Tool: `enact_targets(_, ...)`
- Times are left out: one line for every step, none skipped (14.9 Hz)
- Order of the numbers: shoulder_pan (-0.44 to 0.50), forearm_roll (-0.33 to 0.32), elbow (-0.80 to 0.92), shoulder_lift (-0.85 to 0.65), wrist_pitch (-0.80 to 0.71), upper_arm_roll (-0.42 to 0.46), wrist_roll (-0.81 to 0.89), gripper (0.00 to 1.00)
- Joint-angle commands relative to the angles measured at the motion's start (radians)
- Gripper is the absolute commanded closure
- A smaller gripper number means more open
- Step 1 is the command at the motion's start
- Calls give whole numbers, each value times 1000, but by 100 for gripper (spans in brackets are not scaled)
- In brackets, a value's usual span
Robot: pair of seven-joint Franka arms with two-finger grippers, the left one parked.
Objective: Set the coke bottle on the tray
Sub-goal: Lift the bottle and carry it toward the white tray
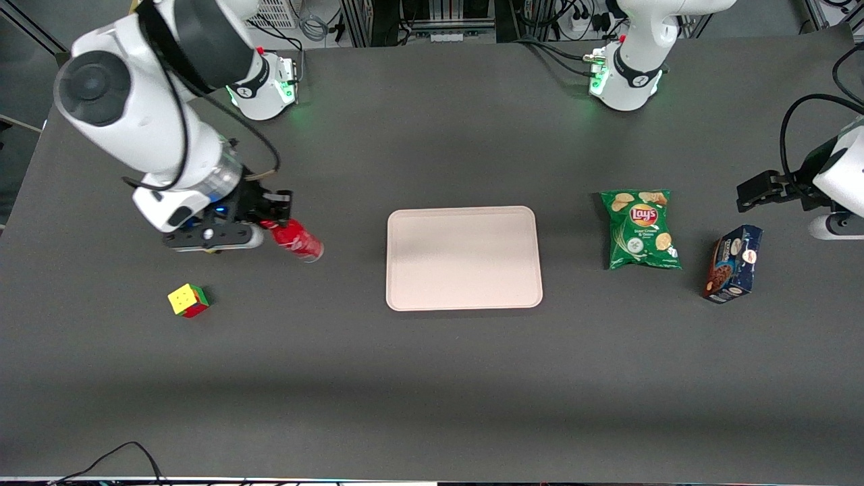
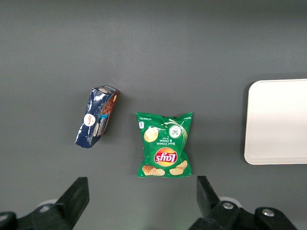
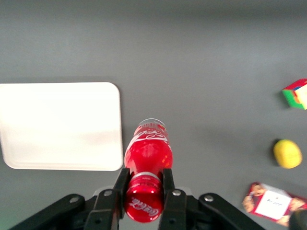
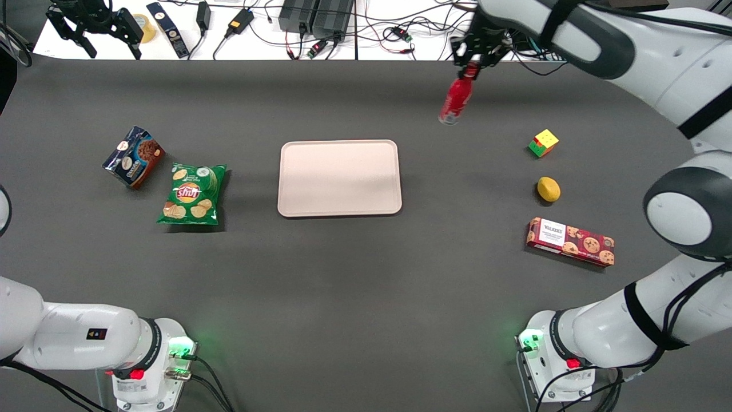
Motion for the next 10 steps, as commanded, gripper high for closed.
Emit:
enact_targets(70,-7,162,140,-40,43,180,100)
enact_targets(95,-8,189,178,-34,49,228,100)
enact_targets(121,-10,214,215,-27,56,275,100)
enact_targets(142,-13,237,252,-16,59,317,100)
enact_targets(162,-31,251,281,4,60,354,100)
enact_targets(180,-57,251,304,25,68,380,100)
enact_targets(194,-82,251,330,50,79,413,100)
enact_targets(196,-108,248,352,73,94,446,100)
enact_targets(196,-141,246,376,93,114,473,100)
enact_targets(196,-175,240,400,116,126,490,100)
